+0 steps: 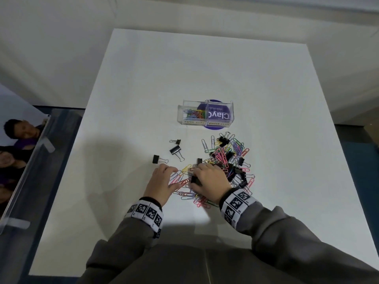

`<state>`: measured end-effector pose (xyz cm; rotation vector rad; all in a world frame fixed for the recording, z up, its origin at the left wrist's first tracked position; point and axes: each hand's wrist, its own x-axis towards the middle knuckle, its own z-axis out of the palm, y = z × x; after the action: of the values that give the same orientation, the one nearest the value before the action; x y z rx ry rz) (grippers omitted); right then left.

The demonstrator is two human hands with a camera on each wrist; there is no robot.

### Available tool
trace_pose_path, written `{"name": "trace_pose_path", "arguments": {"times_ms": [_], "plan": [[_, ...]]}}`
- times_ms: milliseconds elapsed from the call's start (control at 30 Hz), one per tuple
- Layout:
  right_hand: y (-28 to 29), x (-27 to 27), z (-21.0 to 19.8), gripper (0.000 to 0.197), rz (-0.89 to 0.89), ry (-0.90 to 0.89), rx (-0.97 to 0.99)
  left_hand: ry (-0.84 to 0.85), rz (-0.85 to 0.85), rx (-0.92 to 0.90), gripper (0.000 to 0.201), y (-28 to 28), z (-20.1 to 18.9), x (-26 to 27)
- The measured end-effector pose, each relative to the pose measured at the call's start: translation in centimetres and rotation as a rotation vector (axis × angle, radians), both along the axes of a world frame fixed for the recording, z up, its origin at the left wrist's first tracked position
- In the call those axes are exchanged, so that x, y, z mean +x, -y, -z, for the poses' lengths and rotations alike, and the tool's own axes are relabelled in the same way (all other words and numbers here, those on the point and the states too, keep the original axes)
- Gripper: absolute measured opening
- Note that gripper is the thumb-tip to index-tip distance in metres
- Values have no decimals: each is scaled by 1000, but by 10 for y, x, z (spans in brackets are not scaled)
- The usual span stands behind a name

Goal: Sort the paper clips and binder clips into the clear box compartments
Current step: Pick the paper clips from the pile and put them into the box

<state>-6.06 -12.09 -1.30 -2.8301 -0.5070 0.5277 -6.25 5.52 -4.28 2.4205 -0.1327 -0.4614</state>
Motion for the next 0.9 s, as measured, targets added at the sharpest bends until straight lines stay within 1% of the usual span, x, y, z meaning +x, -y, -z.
{"name": "trace_pose_path", "arguments": {"times_ms": [67, 200, 267, 300, 367, 400, 467, 500, 567, 600, 633, 733, 767, 800, 867, 900], "plan": [[-1, 6, -7, 37, 66, 34, 95, 8, 11, -21, 39, -3, 1, 1], [-8, 43, -20, 29, 319, -41, 300, 22, 25, -56, 32, -6, 1, 1], [-10, 62, -23, 28, 376, -41, 326, 37, 1, -72, 30, -6, 0, 0], [-10, 68, -23, 30, 377, -26, 314, 43, -15, -68, 30, -6, -1, -1], [-10, 72, -26, 34, 337, 13, 262, 39, -53, -41, 36, -7, -1, -3], [-10, 70, -26, 32, 299, 26, 240, 30, -71, -23, 40, -6, -2, -3], [-11, 56, -23, 25, 161, 6, 221, 18, -91, 19, 47, -7, -4, -4], [-12, 48, -19, 26, 76, -11, 201, 22, -87, 42, 48, -6, -4, -5], [-14, 35, -8, 37, -66, -46, 124, 32, -65, 73, 47, -5, -4, -4], [-15, 31, -3, 41, -103, -54, 88, 32, -51, 74, 43, -4, -4, -4], [-16, 27, 1, 41, -122, -52, 56, 29, -34, 64, 39, -2, -4, -3], [-20, 20, 10, 23, -151, 43, 58, -1, 25, 18, 28, 1, -5, 0], [-21, 17, 9, 21, -157, 39, 60, -12, 37, 8, 25, 2, -6, 1], [-23, 15, 7, 22, -169, 5, 28, -23, 47, -3, 24, 2, -7, 2], [-20, 13, 10, 25, -180, -2, -20, -35, 74, -20, 22, 1, -7, 4], [-19, 13, 9, 23, -174, 8, -1, -32, 91, -20, 21, 0, -8, 5]]}}
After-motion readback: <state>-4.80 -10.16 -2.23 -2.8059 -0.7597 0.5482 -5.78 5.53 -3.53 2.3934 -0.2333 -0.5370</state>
